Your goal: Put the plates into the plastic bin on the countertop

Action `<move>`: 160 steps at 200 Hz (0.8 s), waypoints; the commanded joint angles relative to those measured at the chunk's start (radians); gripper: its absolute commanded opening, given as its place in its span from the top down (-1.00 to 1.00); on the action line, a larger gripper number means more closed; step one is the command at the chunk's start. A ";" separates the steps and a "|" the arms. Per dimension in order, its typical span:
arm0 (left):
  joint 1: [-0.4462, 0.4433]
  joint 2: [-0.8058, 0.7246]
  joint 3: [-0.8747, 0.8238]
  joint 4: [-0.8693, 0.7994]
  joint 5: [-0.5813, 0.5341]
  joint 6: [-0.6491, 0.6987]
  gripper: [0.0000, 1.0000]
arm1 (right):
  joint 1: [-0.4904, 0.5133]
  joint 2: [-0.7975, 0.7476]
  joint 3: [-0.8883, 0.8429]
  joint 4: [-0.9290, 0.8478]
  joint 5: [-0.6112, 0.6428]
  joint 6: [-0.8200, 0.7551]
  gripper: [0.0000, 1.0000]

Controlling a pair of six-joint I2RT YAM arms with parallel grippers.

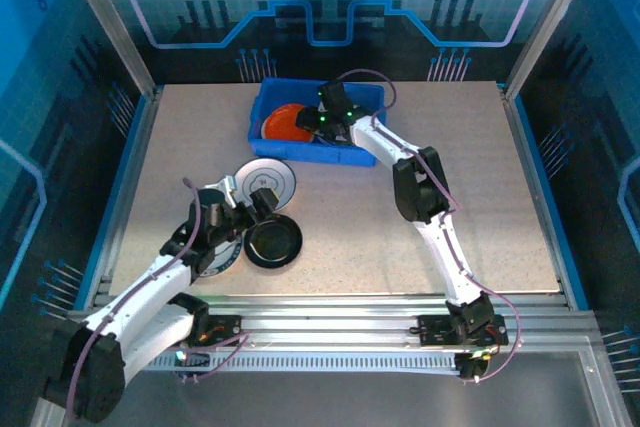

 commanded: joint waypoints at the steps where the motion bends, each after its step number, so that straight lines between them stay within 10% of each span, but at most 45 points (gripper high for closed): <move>1: 0.009 0.019 0.015 0.039 0.020 0.029 -0.98 | 0.001 -0.089 -0.041 -0.013 0.015 -0.038 0.04; 160: 0.012 -0.012 0.118 -0.132 -0.005 0.067 -0.98 | 0.048 -0.473 -0.417 0.031 -0.096 -0.123 0.15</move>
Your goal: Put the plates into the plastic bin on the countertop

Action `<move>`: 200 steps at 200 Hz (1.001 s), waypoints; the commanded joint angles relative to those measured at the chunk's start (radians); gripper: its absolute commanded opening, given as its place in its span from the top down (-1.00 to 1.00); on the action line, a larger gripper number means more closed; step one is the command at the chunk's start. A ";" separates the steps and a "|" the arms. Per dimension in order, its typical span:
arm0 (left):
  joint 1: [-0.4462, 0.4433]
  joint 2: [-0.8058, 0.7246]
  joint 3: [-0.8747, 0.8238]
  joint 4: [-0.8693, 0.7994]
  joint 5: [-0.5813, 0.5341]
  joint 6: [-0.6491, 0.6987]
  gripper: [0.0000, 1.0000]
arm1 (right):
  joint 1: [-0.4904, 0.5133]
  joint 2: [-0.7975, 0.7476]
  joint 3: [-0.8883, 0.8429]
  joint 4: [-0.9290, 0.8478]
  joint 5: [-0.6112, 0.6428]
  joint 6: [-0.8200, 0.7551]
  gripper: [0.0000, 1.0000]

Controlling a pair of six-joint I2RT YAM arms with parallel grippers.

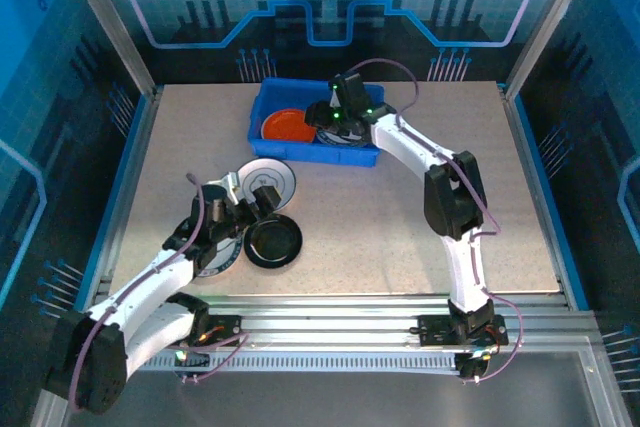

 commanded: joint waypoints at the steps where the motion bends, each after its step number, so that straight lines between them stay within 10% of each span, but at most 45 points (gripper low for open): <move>1: 0.012 -0.052 0.083 -0.141 -0.024 0.047 -0.98 | 0.045 -0.086 -0.056 0.012 -0.072 -0.066 0.16; 90: 0.260 -0.265 0.236 -0.463 0.042 0.010 -0.98 | 0.276 -0.094 -0.068 -0.134 -0.261 -0.224 0.02; 200: 0.387 -0.247 0.027 -0.250 0.253 -0.089 -0.98 | 0.340 -0.176 -0.375 -0.182 -0.202 -0.229 0.00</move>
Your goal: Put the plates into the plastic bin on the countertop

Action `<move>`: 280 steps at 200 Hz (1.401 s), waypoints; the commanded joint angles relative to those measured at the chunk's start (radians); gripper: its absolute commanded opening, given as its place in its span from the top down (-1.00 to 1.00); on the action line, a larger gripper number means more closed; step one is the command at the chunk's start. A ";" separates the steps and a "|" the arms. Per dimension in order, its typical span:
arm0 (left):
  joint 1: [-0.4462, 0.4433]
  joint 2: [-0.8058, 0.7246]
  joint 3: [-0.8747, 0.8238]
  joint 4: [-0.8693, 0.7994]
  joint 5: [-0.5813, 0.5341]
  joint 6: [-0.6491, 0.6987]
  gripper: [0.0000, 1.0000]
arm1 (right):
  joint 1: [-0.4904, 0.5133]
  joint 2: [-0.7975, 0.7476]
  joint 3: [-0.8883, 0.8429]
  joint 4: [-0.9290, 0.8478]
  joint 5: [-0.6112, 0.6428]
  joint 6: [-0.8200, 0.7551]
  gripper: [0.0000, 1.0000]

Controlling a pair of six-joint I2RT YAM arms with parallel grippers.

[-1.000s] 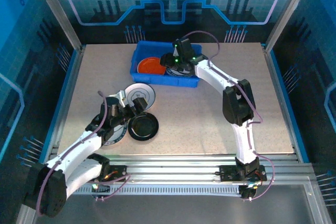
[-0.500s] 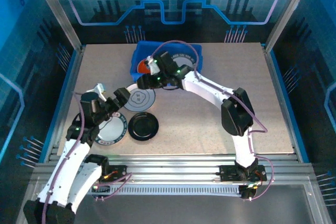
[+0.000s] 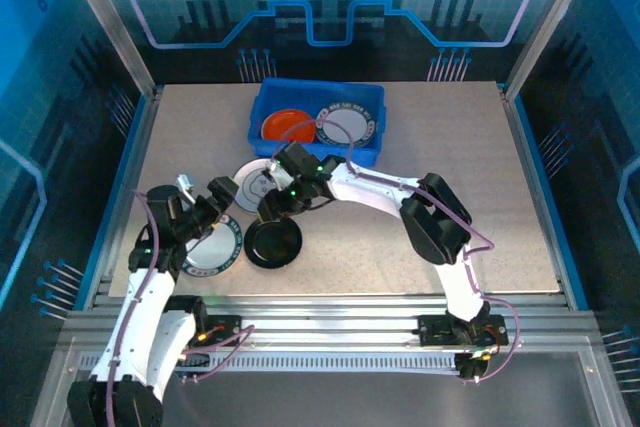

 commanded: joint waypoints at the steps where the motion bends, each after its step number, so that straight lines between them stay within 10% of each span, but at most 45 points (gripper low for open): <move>1: 0.012 -0.007 -0.028 0.085 0.075 -0.024 -0.98 | -0.015 -0.108 -0.116 -0.029 0.028 -0.015 0.00; 115: -0.256 0.115 -0.005 0.022 -0.064 0.101 -0.97 | -0.138 -0.229 -0.482 0.244 -0.140 0.135 0.19; 280: -0.297 0.177 -0.043 0.075 -0.078 0.131 -0.97 | -0.129 -0.071 -0.464 0.391 -0.254 0.217 0.32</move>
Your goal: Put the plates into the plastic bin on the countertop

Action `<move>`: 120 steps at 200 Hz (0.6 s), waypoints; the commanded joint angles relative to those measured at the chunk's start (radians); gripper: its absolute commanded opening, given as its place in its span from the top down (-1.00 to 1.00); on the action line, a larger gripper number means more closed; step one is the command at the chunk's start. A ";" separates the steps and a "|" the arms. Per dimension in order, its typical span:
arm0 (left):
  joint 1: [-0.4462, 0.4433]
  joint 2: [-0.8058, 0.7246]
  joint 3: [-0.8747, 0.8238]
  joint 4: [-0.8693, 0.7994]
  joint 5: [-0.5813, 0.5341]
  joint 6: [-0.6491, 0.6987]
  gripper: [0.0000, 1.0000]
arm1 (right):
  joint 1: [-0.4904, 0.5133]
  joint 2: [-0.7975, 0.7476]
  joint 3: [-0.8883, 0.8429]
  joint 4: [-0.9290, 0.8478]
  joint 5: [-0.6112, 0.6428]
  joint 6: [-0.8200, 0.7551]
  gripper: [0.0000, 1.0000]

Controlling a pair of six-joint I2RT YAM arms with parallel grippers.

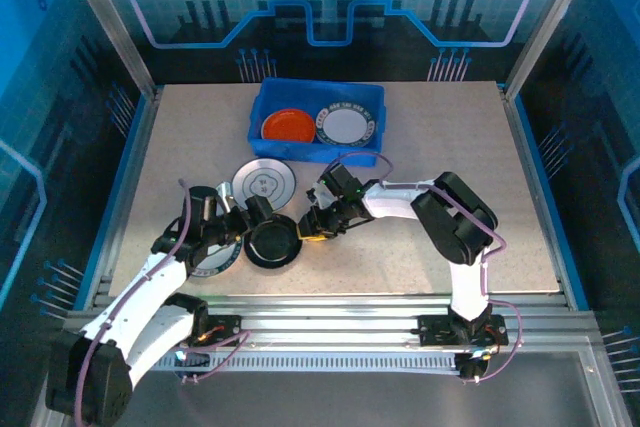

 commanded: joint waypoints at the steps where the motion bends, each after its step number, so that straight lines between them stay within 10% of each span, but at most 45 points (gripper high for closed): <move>1: -0.009 0.006 -0.018 0.026 -0.013 0.019 -0.97 | 0.008 0.030 0.014 0.045 -0.041 0.030 0.32; 120: -0.010 0.014 -0.032 0.041 -0.024 0.026 -0.97 | 0.011 0.082 0.036 0.077 -0.058 0.067 0.59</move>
